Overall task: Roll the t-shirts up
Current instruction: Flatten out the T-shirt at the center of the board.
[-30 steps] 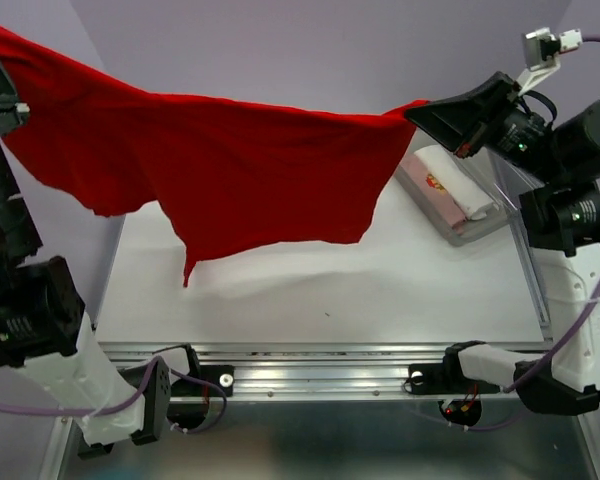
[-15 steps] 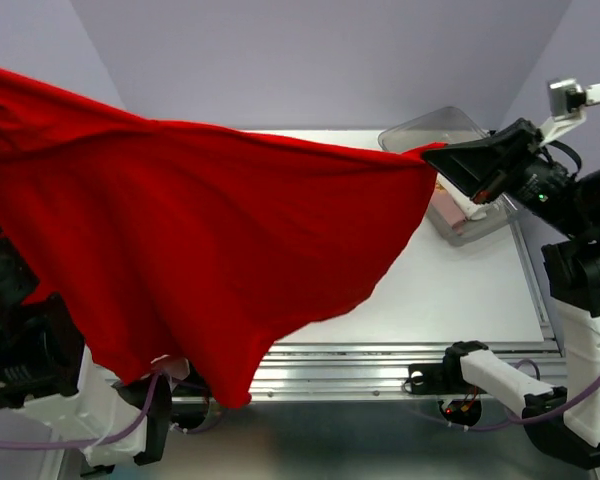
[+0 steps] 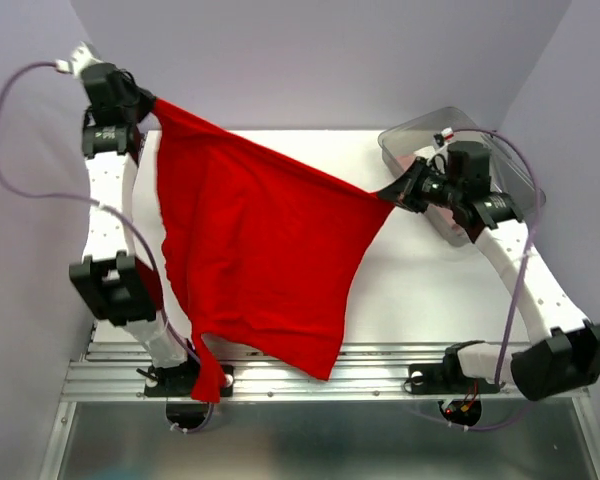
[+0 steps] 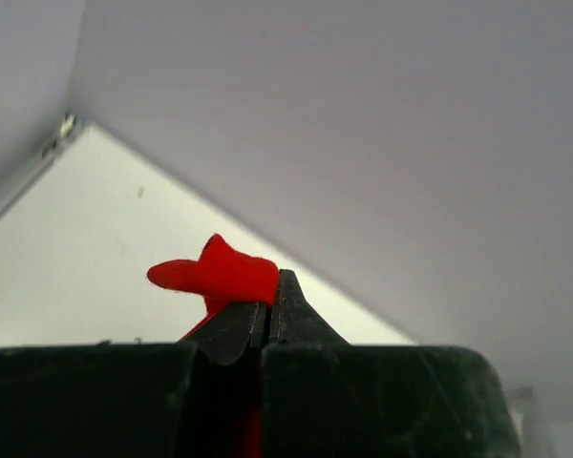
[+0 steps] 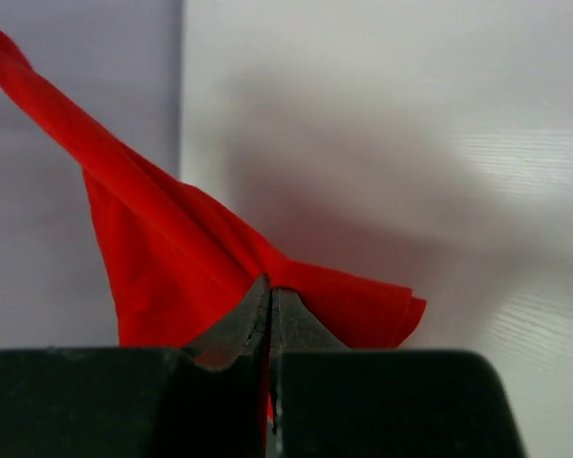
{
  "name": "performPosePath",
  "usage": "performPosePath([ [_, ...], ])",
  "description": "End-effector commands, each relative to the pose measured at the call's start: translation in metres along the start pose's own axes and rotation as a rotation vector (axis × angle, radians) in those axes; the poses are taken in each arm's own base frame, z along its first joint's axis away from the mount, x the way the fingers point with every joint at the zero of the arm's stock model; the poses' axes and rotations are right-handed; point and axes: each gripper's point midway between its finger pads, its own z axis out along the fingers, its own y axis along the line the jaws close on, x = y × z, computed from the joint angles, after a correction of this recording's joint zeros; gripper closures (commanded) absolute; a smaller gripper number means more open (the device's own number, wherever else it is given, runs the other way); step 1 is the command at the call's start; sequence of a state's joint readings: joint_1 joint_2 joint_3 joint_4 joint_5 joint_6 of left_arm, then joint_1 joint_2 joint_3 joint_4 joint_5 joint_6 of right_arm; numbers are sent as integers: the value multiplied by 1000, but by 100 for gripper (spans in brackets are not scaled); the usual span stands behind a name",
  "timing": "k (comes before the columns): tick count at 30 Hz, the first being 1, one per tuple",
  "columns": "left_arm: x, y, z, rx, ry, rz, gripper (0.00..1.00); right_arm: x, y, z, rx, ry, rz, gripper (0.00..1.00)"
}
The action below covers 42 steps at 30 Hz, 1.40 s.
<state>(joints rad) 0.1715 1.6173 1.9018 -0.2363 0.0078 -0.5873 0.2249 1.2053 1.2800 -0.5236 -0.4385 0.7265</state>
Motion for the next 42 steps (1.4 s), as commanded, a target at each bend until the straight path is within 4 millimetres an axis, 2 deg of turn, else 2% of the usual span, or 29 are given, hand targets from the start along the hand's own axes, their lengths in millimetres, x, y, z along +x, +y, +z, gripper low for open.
performPosePath([
  [1, 22, 10, 28, -16, -2, 51, 100, 6, -79, 27, 268, -13, -19, 99],
  [2, 37, 15, 37, -27, 28, 57, 100, 4, -96, 31, 337, -29, -21, 99],
  [3, 61, 25, 53, -42, 77, 66, 100, 5, -109, 36, 378, -24, -37, 99],
  [5, 88, 23, 65, -32, 132, 79, 100, 7, -135, 48, 460, -7, -48, 99],
  [6, 108, 30, 76, -43, 169, 84, 100, 6, -141, 52, 479, -5, -54, 99],
  [7, 115, 28, 80, -40, 180, 89, 100, 5, -149, 58, 508, -2, -56, 99],
  [8, 133, 31, 88, -45, 212, 97, 100, 3, -151, 61, 514, -4, -61, 99],
  [11, 152, 26, 96, -13, 259, 98, 100, 1, -159, 69, 537, 3, -64, 99],
  [14, 174, 33, 106, -17, 299, 108, 100, -4, -161, 72, 551, -7, -72, 99],
  [18, 184, 37, 112, -15, 318, 118, 100, -11, -168, 68, 598, -40, -91, 99],
  [23, 182, 35, 111, -12, 324, 127, 100, -27, -170, 60, 647, -97, -129, 99],
  [26, 160, 33, 106, -47, 272, 111, 100, -29, -165, 61, 628, -97, -139, 99],
  [27, 144, 30, 102, -64, 228, 109, 100, -29, -165, 61, 627, -94, -140, 99],
  [29, 132, 31, 95, -90, 196, 98, 100, -25, -166, 64, 617, -76, -136, 99],
  [31, 110, 23, 80, -88, 154, 73, 100, -22, -166, 67, 608, -62, -133, 99],
  [32, 115, 32, 75, -116, 158, 71, 100, -19, -166, 70, 594, -48, -131, 99],
  [33, 101, 25, 62, -103, 126, 55, 100, -18, -166, 71, 587, -40, -134, 99],
  [34, 95, 24, 57, -103, 107, 47, 100, -17, -165, 72, 578, -37, -135, 99],
  [35, 102, 34, 52, -135, 110, 48, 100, -17, -162, 75, 558, -33, -137, 99],
  [37, 89, 30, 38, -134, 76, 19, 100, -17, -162, 79, 543, -30, -146, 99],
  [38, 95, 33, 36, -131, 85, 12, 100, -17, -161, 79, 542, -29, -146, 99],
  [39, 93, 26, 33, -100, 81, 4, 100, -16, -164, 82, 549, -21, -144, 99],
  [41, 102, 20, 39, -72, 103, -8, 100, -19, -166, 83, 562, -30, -144, 99],
  [42, 108, 18, 49, -68, 120, -10, 100, -18, -170, 84, 572, -26, -142, 99],
])
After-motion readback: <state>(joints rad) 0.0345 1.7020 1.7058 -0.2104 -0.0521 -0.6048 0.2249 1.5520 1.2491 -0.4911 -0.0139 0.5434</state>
